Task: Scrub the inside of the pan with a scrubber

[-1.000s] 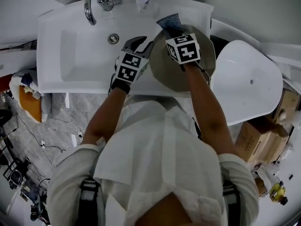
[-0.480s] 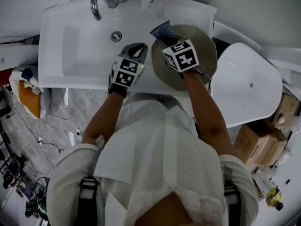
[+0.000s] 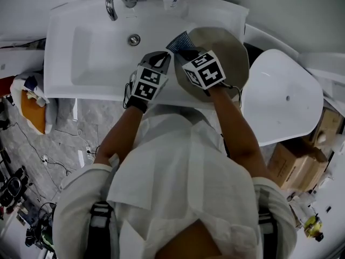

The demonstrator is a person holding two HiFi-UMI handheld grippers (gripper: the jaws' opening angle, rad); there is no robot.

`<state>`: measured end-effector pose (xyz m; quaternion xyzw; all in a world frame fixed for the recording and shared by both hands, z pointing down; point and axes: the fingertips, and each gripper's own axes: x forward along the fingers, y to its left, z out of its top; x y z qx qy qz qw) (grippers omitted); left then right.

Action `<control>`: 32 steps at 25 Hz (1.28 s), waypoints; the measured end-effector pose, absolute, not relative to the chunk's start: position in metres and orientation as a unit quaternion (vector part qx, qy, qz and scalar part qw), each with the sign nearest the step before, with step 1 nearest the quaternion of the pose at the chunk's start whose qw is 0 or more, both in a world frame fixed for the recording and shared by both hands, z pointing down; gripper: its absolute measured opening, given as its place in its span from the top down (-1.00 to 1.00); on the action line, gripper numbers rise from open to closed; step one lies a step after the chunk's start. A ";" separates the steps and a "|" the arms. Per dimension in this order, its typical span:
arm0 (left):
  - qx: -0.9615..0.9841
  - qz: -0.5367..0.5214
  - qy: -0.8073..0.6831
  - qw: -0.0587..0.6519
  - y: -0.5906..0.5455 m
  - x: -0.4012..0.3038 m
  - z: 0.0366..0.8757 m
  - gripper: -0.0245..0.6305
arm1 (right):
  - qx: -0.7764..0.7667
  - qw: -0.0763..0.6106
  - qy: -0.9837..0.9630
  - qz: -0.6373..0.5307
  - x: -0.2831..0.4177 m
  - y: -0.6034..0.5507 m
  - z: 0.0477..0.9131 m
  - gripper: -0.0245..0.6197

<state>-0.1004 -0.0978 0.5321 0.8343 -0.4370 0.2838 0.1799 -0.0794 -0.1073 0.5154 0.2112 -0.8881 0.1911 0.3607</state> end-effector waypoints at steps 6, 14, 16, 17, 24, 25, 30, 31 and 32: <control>0.828 0.288 -0.447 0.178 -0.093 -0.107 0.534 0.85 | 0.171 0.376 -0.889 0.200 -0.074 -0.086 0.518 0.88; 0.825 0.286 -0.454 0.178 -0.087 -0.104 0.533 0.86 | 0.112 0.401 -0.886 0.203 -0.065 -0.045 0.520 0.88; 0.824 0.286 -0.456 0.178 -0.086 -0.103 0.533 0.86 | 0.093 0.409 -0.885 0.204 -0.062 -0.033 0.520 0.88; 0.823 0.287 -0.457 0.178 -0.085 -0.103 0.533 0.86 | 0.082 0.414 -0.883 0.204 -0.060 -0.027 0.521 0.88; 0.822 0.284 -0.461 0.176 -0.080 -0.093 0.529 0.86 | 0.017 0.461 -0.867 0.187 -0.032 0.011 0.521 0.88; 0.822 0.284 -0.462 0.176 -0.079 -0.092 0.528 0.86 | 0.012 0.466 -0.865 0.186 -0.026 0.015 0.521 0.88; 0.822 0.283 -0.464 0.170 -0.077 -0.085 0.525 0.86 | 0.009 0.475 -0.862 0.178 -0.009 0.028 0.520 0.88; 0.822 0.283 -0.464 0.169 -0.077 -0.084 0.525 0.86 | 0.012 0.472 -0.863 0.178 -0.010 0.028 0.520 0.88; 0.823 0.284 -0.463 0.168 -0.076 -0.082 0.525 0.86 | 0.015 0.469 -0.865 0.178 -0.012 0.028 0.519 0.88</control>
